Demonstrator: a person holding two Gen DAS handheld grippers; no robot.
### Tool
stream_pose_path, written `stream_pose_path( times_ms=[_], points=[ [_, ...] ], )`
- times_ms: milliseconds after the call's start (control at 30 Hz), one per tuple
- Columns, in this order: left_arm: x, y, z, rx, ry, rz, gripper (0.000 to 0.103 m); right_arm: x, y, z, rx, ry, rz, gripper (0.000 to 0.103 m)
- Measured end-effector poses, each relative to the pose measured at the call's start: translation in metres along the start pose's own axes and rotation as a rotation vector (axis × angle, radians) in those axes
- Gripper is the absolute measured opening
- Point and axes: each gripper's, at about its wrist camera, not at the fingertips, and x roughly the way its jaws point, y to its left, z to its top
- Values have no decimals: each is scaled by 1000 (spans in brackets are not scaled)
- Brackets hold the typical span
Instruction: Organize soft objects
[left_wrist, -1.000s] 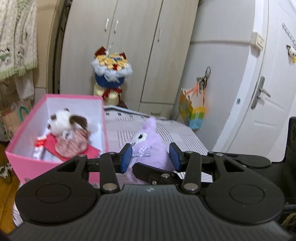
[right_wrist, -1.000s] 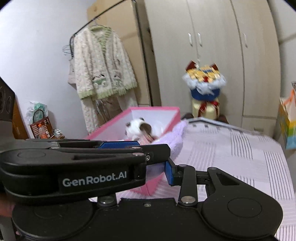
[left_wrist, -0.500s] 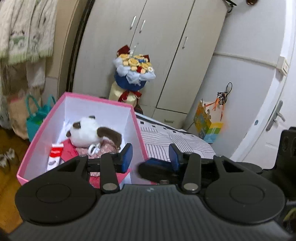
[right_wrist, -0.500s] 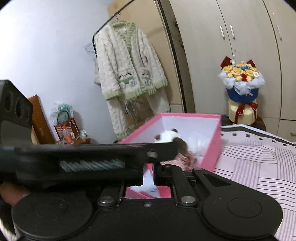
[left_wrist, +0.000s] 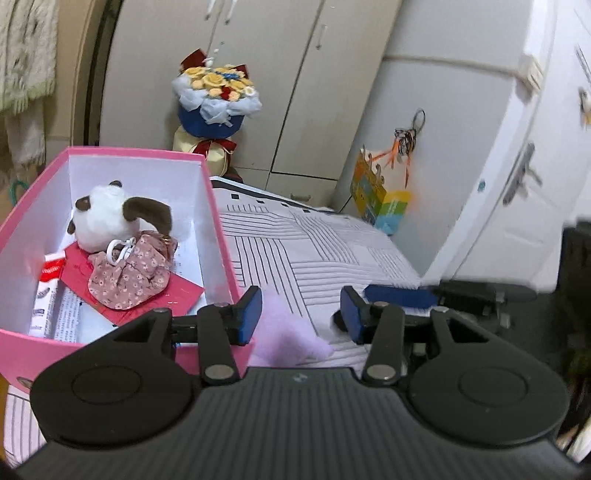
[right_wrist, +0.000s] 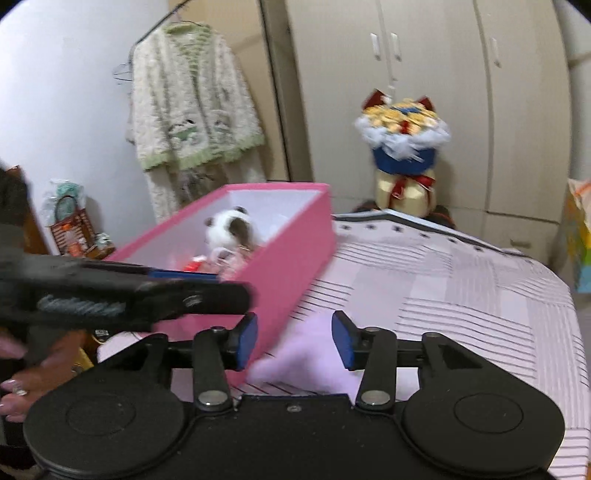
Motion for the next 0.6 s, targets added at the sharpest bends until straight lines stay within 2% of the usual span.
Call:
stream_pose_path(
  times_ms=[133, 267, 433, 600],
  points=[
    [4, -10, -12, 24, 31, 13, 47, -1, -34, -1, 16, 45, -45, 56],
    [20, -23, -27, 40, 62, 59, 47, 9, -67, 2, 114, 92, 7, 56],
    [42, -44, -43, 87, 71, 121, 48, 32, -69, 4, 122, 152, 116, 60],
    [67, -60, -53, 122, 53, 234, 52, 66, -63, 3, 98, 237, 154, 60]
  ],
)
